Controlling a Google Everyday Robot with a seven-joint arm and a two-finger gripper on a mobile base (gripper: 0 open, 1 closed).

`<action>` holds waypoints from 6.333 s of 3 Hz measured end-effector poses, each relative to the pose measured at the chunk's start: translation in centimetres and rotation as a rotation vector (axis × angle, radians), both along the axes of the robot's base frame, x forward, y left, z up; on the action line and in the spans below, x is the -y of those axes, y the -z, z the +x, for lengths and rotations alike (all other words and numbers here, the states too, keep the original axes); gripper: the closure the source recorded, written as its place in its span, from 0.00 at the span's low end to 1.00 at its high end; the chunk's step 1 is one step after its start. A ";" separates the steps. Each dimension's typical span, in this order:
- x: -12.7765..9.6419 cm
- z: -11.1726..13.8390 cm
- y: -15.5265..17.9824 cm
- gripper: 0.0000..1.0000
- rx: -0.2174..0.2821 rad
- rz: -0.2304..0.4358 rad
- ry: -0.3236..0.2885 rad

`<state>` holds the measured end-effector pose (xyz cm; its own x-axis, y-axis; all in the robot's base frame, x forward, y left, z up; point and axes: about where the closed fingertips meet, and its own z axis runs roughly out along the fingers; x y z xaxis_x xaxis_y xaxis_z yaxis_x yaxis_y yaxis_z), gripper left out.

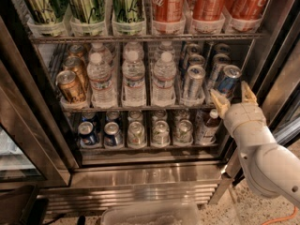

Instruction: Pick redbull can from middle shelf of fridge

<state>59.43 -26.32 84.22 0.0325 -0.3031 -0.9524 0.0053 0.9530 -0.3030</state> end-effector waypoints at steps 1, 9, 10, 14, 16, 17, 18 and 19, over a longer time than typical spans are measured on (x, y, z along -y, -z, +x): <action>0.3 0.6 -0.2 0.32 0.011 0.017 0.014; -0.1 1.9 -3.0 1.00 0.034 0.131 -0.009; -0.1 1.7 -5.6 1.00 0.084 0.159 -0.013; 0.2 -4.1 -5.1 1.00 -0.128 -0.029 -0.052; -3.4 -8.9 -6.0 1.00 -0.268 -0.129 -0.232; -6.6 -10.5 -5.7 1.00 -0.334 -0.139 -0.373; -10.8 -12.0 -4.9 1.00 -0.408 -0.104 -0.544; -15.8 -14.0 -3.7 1.00 -0.491 -0.023 -0.740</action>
Offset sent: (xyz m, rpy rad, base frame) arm 0.0133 -0.0079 0.0018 0.0503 -0.0114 -0.0308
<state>45.39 -10.52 87.95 -0.1831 -0.3855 -0.9043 -0.7452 0.6544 -0.1281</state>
